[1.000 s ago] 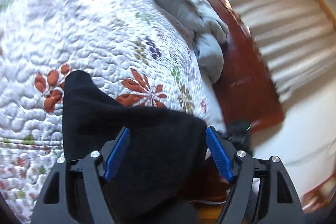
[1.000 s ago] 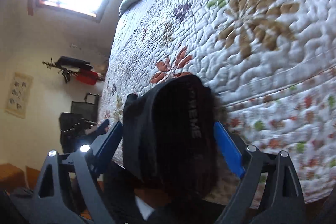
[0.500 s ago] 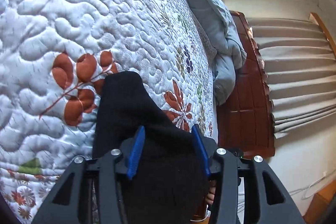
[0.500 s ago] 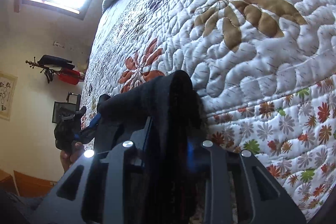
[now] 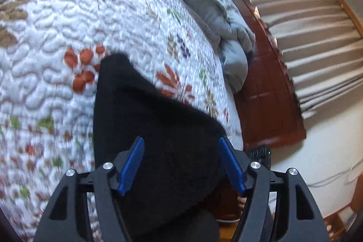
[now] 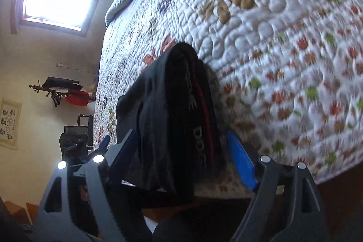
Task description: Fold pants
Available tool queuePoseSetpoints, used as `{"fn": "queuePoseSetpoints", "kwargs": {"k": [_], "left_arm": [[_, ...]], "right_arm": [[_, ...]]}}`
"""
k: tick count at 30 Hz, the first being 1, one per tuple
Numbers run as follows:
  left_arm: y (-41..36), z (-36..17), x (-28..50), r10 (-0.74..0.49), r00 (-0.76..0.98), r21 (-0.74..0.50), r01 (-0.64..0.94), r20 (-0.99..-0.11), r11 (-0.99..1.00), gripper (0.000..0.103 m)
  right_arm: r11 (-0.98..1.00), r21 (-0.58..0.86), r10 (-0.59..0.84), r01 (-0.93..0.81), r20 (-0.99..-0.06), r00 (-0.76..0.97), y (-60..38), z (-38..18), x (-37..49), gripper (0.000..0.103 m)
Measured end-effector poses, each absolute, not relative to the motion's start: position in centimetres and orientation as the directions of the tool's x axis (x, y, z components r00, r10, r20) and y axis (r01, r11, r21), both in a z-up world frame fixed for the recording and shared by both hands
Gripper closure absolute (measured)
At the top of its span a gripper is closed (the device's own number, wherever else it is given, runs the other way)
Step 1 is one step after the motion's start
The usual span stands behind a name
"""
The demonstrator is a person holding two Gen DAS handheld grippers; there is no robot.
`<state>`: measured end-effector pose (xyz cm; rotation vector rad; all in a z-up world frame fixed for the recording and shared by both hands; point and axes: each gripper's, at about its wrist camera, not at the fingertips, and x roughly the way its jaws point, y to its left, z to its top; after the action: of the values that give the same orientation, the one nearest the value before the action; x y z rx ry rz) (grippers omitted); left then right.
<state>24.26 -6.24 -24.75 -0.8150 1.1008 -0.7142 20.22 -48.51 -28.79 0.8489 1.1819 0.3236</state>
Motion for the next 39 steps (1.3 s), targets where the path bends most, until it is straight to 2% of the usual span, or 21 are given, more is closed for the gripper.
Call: {"fn": "queuePoseSetpoints", "kwargs": {"k": [3, 5, 6, 7, 8, 10, 13, 15, 17, 18, 19, 20, 23, 25, 28, 31, 33, 34, 35, 37, 39], "left_arm": [[-6.9, -26.0, 23.4, -0.831, 0.262, -0.848, 0.078, -0.490, 0.525, 0.035], [-7.5, -26.8, 23.3, -0.821, 0.233, -0.835, 0.062, -0.521, 0.547, 0.035], [-7.7, -27.0, 23.2, -0.818, 0.228, -0.830, 0.063, -0.529, 0.554, 0.035], [-7.9, -27.0, 23.2, -0.817, 0.227, -0.828, 0.067, -0.530, 0.556, 0.035], [-8.0, -26.8, 23.1, -0.819, 0.226, -0.829, 0.070, -0.528, 0.554, 0.035], [-8.3, -26.4, 22.9, -0.825, 0.220, -0.833, 0.081, -0.520, 0.547, 0.035], [-9.1, -26.7, 22.6, -0.820, 0.204, -0.823, 0.092, -0.535, 0.560, 0.034], [-9.3, -27.1, 22.5, -0.820, 0.201, -0.825, 0.083, -0.536, 0.559, 0.034], [-9.3, -27.1, 22.4, -0.820, 0.203, -0.827, 0.076, -0.535, 0.558, 0.034], [-9.1, -26.8, 22.3, -0.820, 0.204, -0.826, 0.079, -0.534, 0.558, 0.034], [-8.9, -26.6, 22.2, -0.820, 0.207, -0.825, 0.084, -0.534, 0.559, 0.033], [-8.6, -26.2, 22.1, -0.818, 0.212, -0.823, 0.091, -0.535, 0.561, 0.032], [-7.3, -25.2, 21.7, -0.805, 0.235, -0.807, 0.114, -0.545, 0.580, 0.029], [-6.5, -24.9, 21.6, -0.800, 0.248, -0.804, 0.115, -0.545, 0.583, 0.028], [-5.6, -24.8, 21.9, -0.775, 0.267, -0.781, 0.110, -0.573, 0.615, 0.025], [-4.7, -25.2, 22.5, -0.753, 0.267, -0.766, 0.076, -0.601, 0.638, 0.023], [-4.1, -25.4, 22.8, -0.734, 0.261, -0.747, 0.064, -0.627, 0.662, 0.022], [-3.8, -25.6, 23.0, -0.727, 0.256, -0.740, 0.063, -0.636, 0.670, 0.021], [-3.5, -25.7, 23.2, -0.723, 0.251, -0.735, 0.061, -0.643, 0.675, 0.021], [-3.1, -26.1, 23.5, -0.719, 0.239, -0.729, 0.061, -0.653, 0.682, 0.019], [-3.0, -26.6, 24.0, -0.724, 0.222, -0.732, 0.064, -0.652, 0.679, 0.019]], "right_arm": [[0.660, 0.721, 0.636, 0.211, -0.686, 0.353, -47.3, -29.7, 19.6, 0.023], [0.718, 0.670, 0.598, 0.191, -0.733, 0.323, -46.2, -29.8, 19.5, 0.056], [0.750, 0.636, 0.568, 0.180, -0.759, 0.318, -45.9, -29.6, 19.5, 0.062], [0.757, 0.631, 0.563, 0.171, -0.762, 0.320, -45.8, -29.4, 19.5, 0.076], [0.742, 0.652, 0.582, 0.159, -0.743, 0.331, -45.9, -28.8, 19.4, 0.085], [0.760, 0.638, 0.563, 0.126, -0.742, 0.363, -45.9, -27.2, 19.0, 0.087], [0.759, 0.627, 0.548, 0.177, -0.762, 0.346, -46.6, -28.5, 18.5, 0.087], [0.778, 0.598, 0.523, 0.195, -0.787, 0.326, -46.9, -30.2, 18.8, 0.084], [0.754, 0.621, 0.538, 0.214, -0.771, 0.341, -47.4, -31.0, 18.8, 0.080], [0.743, 0.635, 0.552, 0.214, -0.761, 0.342, -47.5, -30.9, 18.6, 0.077], [0.746, 0.634, 0.555, 0.204, -0.761, 0.337, -47.6, -30.9, 18.6, 0.067], [0.749, 0.633, 0.551, 0.197, -0.760, 0.345, -47.9, -30.3, 18.4, 0.063], [0.781, 0.595, 0.474, 0.188, -0.762, 0.441, -49.5, -26.7, 18.2, 0.062], [0.771, 0.616, 0.481, 0.159, -0.728, 0.489, -49.8, -25.0, 19.0, 0.062], [0.764, 0.641, 0.537, 0.077, -0.698, 0.474, -47.8, -24.2, 21.8, 0.062], [0.779, 0.623, 0.548, 0.070, -0.731, 0.407, -46.7, -26.3, 25.2, 0.064], [0.806, 0.580, 0.508, 0.115, -0.779, 0.368, -47.7, -28.0, 25.7, 0.077], [0.809, 0.574, 0.498, 0.132, -0.786, 0.365, -48.1, -28.5, 25.9, 0.073], [0.793, 0.588, 0.505, 0.162, -0.782, 0.365, -49.4, -29.0, 25.9, 0.043], [0.769, 0.607, 0.506, 0.200, -0.770, 0.390, -51.5, -28.9, 25.0, 0.044], [0.714, 0.669, 0.562, 0.206, -0.723, 0.402, -53.1, -29.0, 24.2, 0.041]]}}
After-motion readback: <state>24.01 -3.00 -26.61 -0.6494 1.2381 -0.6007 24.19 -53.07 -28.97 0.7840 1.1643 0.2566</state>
